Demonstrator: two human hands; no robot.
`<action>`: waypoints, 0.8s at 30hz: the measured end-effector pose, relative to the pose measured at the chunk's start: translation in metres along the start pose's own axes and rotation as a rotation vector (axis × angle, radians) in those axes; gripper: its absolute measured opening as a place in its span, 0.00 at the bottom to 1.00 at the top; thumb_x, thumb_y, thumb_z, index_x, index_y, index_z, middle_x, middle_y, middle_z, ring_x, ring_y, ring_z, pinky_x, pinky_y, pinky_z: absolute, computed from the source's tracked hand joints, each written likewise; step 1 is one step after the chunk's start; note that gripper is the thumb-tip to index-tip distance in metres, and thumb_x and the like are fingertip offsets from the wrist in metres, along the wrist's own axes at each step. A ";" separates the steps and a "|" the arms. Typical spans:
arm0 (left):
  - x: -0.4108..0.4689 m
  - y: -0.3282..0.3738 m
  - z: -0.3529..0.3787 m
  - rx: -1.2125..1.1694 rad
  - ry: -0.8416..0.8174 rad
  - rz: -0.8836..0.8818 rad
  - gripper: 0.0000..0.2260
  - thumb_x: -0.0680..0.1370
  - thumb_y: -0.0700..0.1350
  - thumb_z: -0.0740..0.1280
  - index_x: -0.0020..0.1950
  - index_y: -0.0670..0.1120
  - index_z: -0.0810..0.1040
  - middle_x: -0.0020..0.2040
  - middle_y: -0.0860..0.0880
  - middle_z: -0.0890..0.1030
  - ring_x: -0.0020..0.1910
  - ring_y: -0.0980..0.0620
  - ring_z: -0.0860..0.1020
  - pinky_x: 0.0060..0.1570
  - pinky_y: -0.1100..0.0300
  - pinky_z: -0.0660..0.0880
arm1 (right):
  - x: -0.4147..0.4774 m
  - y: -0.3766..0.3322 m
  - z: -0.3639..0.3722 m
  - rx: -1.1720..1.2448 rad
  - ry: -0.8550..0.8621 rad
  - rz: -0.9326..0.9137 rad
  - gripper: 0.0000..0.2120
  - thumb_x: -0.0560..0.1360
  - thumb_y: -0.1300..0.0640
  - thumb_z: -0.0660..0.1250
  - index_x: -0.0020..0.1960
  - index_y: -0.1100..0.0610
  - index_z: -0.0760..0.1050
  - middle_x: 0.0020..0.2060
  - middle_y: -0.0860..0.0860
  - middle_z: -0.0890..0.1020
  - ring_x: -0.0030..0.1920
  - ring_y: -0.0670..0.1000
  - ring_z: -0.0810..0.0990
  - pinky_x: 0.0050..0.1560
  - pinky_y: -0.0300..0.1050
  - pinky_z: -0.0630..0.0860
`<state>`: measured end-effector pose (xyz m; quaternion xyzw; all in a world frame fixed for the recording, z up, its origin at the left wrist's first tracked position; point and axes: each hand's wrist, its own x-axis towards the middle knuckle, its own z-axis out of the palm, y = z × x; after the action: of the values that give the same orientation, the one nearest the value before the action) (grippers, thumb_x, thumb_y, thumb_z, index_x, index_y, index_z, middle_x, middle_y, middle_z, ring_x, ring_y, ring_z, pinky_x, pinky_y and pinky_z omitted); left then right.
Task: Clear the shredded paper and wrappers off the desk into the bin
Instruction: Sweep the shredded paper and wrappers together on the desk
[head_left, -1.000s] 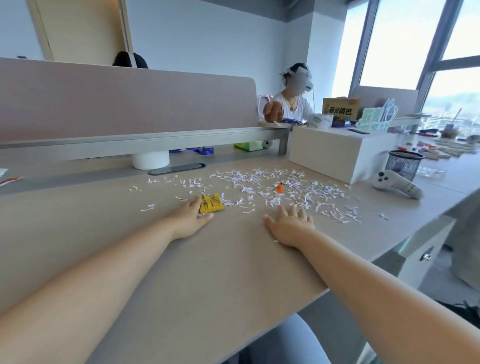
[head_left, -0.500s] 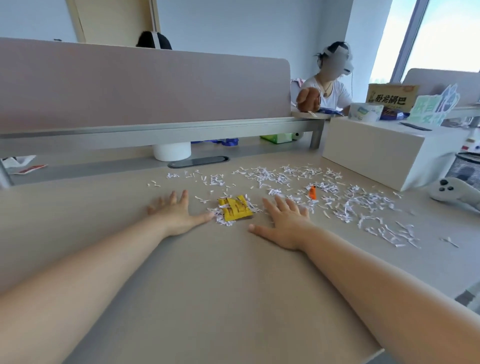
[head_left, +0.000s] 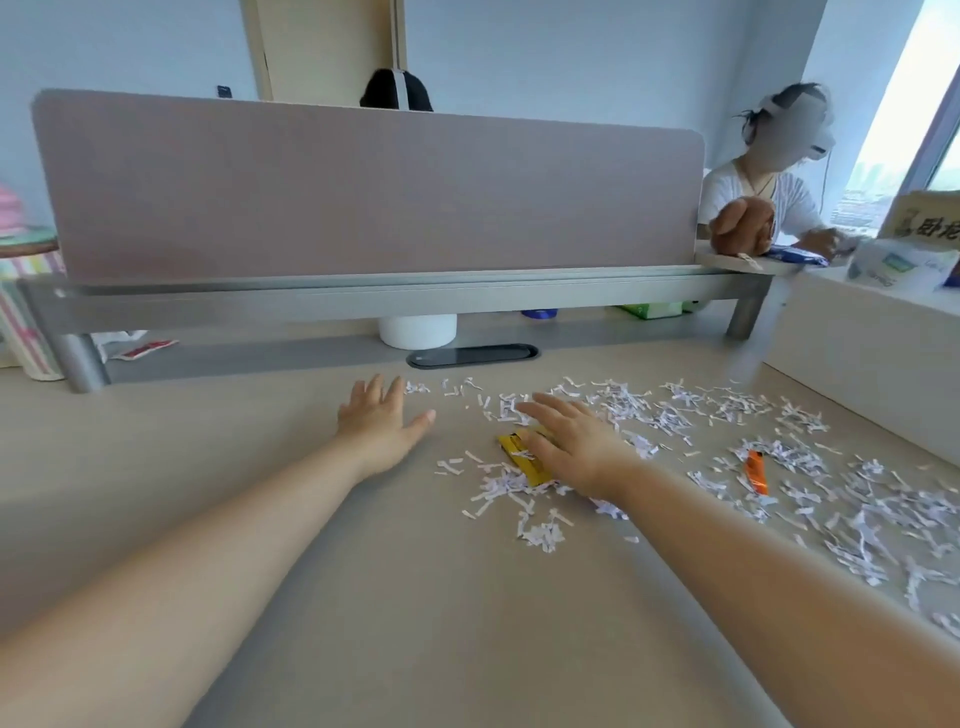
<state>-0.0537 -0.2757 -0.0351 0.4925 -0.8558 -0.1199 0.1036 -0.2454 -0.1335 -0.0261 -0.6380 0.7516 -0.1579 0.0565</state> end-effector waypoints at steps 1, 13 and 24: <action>0.008 -0.004 0.001 0.021 -0.035 -0.049 0.32 0.78 0.61 0.52 0.76 0.45 0.47 0.78 0.43 0.48 0.77 0.44 0.46 0.74 0.48 0.50 | 0.006 -0.005 0.002 -0.016 -0.075 -0.033 0.23 0.79 0.45 0.50 0.73 0.46 0.57 0.75 0.48 0.57 0.75 0.52 0.53 0.75 0.54 0.52; 0.063 0.010 0.011 0.057 -0.039 0.088 0.31 0.78 0.60 0.52 0.76 0.47 0.48 0.78 0.45 0.46 0.77 0.46 0.45 0.74 0.47 0.49 | 0.052 0.033 -0.002 0.220 0.223 0.148 0.13 0.77 0.53 0.58 0.57 0.53 0.77 0.57 0.52 0.79 0.58 0.53 0.75 0.59 0.49 0.73; 0.075 0.029 0.020 -0.178 -0.151 0.342 0.28 0.80 0.52 0.55 0.76 0.47 0.49 0.78 0.50 0.50 0.77 0.52 0.49 0.73 0.57 0.49 | 0.103 0.107 -0.016 0.000 0.096 0.348 0.21 0.78 0.51 0.53 0.71 0.53 0.62 0.73 0.54 0.63 0.72 0.57 0.61 0.71 0.54 0.60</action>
<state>-0.1199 -0.3244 -0.0404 0.3186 -0.9182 -0.2126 0.1009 -0.3691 -0.2164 -0.0323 -0.4901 0.8525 -0.1759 0.0468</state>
